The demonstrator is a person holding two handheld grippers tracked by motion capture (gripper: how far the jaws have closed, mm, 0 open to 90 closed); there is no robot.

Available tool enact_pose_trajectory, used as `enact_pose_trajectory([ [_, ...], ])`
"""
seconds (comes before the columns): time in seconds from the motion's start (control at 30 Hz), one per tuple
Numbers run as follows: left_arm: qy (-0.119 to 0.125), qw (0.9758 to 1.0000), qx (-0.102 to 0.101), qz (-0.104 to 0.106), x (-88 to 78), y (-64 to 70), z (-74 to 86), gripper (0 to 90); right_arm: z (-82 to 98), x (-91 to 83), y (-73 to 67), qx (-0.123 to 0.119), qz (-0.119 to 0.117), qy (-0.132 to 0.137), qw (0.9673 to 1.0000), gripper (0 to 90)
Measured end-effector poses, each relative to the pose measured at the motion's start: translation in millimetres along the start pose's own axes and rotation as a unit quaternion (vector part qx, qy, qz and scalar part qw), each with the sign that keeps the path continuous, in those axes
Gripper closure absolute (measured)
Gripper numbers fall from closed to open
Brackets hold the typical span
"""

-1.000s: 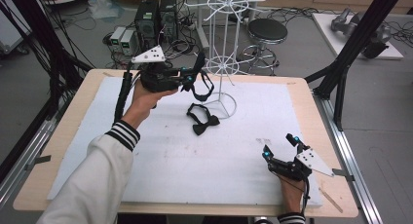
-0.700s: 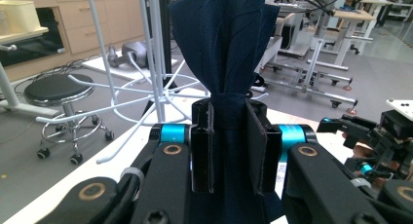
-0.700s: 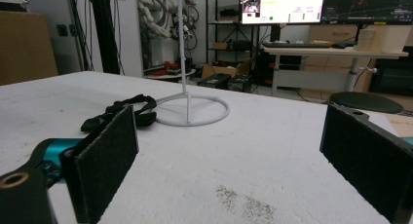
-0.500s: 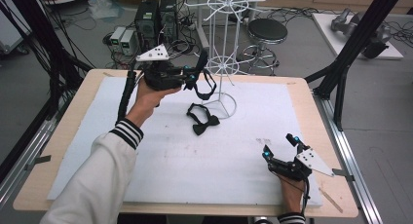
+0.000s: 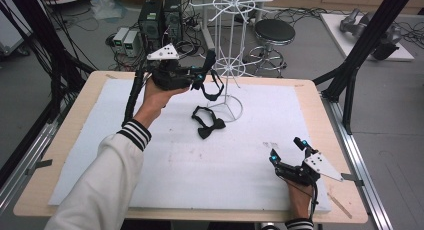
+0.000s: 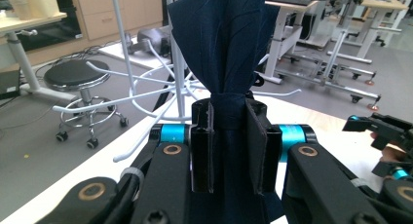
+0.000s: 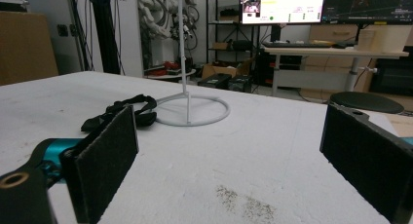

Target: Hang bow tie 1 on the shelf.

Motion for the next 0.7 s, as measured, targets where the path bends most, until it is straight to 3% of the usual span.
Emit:
enact_pose_trajectory([
  [0.7,-0.01,0.9999,0.001,-0.013,7.0,-1.6,-0.1,73.8,0.0,0.0,-0.1,0.0,-0.001,0.0,1.0,6.2],
])
Point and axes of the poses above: each handheld gripper's, and its own axes: x roughly forward along the jaws, z roughly out of its underside, y roughly to its right, the point moved 5 cm from there along x, roughly forward along the jaws, and after that the axes turned 9 degrees about y, right-handed, at the moved point
